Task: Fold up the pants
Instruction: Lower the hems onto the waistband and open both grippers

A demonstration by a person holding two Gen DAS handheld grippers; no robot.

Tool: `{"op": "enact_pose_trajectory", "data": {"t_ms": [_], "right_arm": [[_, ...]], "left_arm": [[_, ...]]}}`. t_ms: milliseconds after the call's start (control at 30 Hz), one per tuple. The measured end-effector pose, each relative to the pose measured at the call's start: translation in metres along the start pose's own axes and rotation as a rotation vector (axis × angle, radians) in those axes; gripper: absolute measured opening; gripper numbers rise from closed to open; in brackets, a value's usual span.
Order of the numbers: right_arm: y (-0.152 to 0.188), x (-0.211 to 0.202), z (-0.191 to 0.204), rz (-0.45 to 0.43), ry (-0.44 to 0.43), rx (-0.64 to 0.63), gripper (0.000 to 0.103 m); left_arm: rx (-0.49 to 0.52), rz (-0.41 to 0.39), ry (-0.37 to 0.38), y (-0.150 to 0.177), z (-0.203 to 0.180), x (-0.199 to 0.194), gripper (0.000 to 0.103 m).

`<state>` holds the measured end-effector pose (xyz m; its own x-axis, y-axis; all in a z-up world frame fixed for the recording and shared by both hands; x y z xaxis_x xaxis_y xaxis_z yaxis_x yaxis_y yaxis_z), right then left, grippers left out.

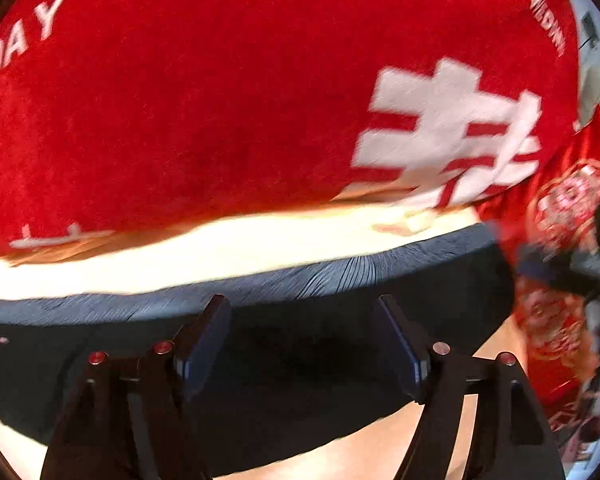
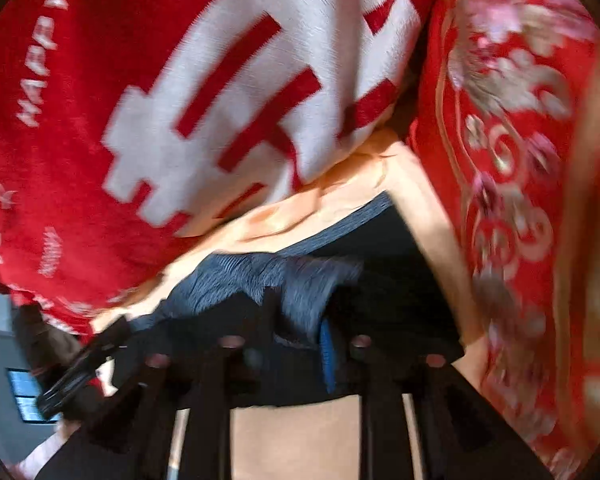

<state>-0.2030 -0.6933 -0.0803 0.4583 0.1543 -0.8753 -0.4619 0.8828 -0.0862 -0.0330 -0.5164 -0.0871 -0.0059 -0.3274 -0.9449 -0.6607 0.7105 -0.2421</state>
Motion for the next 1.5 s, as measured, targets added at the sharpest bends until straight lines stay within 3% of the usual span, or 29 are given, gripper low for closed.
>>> {"op": "enact_pose_trajectory", "data": {"t_ms": [67,233,267,367,533,567,600,667,733,800,867,933,967,1133,1300,1367,1400,1467,1500], "right_arm": [[0.0,-0.006,0.006,-0.033,0.045,-0.033,0.082],[0.035,-0.018,0.011,-0.066,0.079,-0.07,0.08],[0.046,-0.012,0.003,-0.043,0.08,-0.035,0.077],[0.068,0.02,-0.027,0.046,0.108,0.082,0.044],[0.063,0.047,-0.052,0.009,0.094,0.201,0.041],[0.059,0.046,-0.05,0.005,0.103,0.199,0.033],[0.056,0.04,-0.046,-0.014,0.101,0.173,0.016],[0.052,0.025,-0.033,-0.058,0.081,0.081,0.013],[0.053,0.02,-0.03,-0.054,0.094,0.03,0.013],[0.055,0.035,-0.046,0.01,0.112,0.039,0.014],[0.057,0.044,-0.063,0.05,0.078,0.082,0.019],[0.06,0.034,-0.06,0.044,0.126,0.063,0.028],[0.063,0.021,-0.055,0.024,0.165,0.037,0.029],[0.062,-0.017,-0.013,-0.089,0.185,-0.145,0.028],[0.014,0.038,-0.007,-0.035,0.191,-0.17,0.028],[0.001,0.064,-0.012,-0.016,0.224,-0.171,0.028],[-0.002,0.071,-0.015,-0.022,0.233,-0.168,0.027],[-0.011,0.073,-0.013,-0.098,0.263,-0.186,0.027],[-0.016,0.076,-0.012,-0.095,0.285,-0.193,0.028]], "left_arm": [[-0.001,0.037,-0.069,0.012,0.014,0.009,0.075],[-0.089,0.135,-0.207,0.044,0.06,0.039,0.075],[-0.111,0.146,-0.224,0.049,0.067,0.043,0.075],[-0.166,0.171,-0.241,0.062,0.084,0.052,0.076],[-0.153,0.17,-0.257,0.071,0.09,0.057,0.076],[-0.146,0.169,-0.258,0.07,0.089,0.057,0.076],[-0.14,0.167,-0.259,0.071,0.09,0.056,0.076],[-0.136,0.165,-0.256,0.073,0.092,0.057,0.076],[-0.136,0.159,-0.271,0.073,0.093,0.059,0.085],[-0.146,0.16,-0.279,0.075,0.098,0.058,0.086],[-0.155,0.175,-0.288,0.075,0.092,0.06,0.086],[-0.149,0.152,-0.279,0.068,0.09,0.05,0.086],[-0.139,0.134,-0.28,0.063,0.087,0.046,0.086],[-0.12,0.098,-0.306,0.03,0.078,0.057,0.086],[-0.187,0.089,-0.361,0.006,0.081,0.087,0.086],[-0.226,0.07,-0.339,0.005,0.091,0.094,0.088],[-0.233,0.058,-0.345,0.006,0.094,0.093,0.094],[-0.241,0.058,-0.357,0.004,0.106,0.095,0.095],[-0.25,0.062,-0.364,0.001,0.112,0.095,0.094]]}}
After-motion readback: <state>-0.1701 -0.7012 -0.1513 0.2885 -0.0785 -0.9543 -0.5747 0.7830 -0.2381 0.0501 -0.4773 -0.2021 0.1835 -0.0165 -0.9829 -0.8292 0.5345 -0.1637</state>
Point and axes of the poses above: each gripper's, at about its wrist camera, not at the fingertips, and x roughly the way its jaws point, z to its left, y to its underside, the point moved 2 cm from there along x, roughly the way its jaws point, and after that the axes turned 5 degrees about z, right-handed, at the moved point
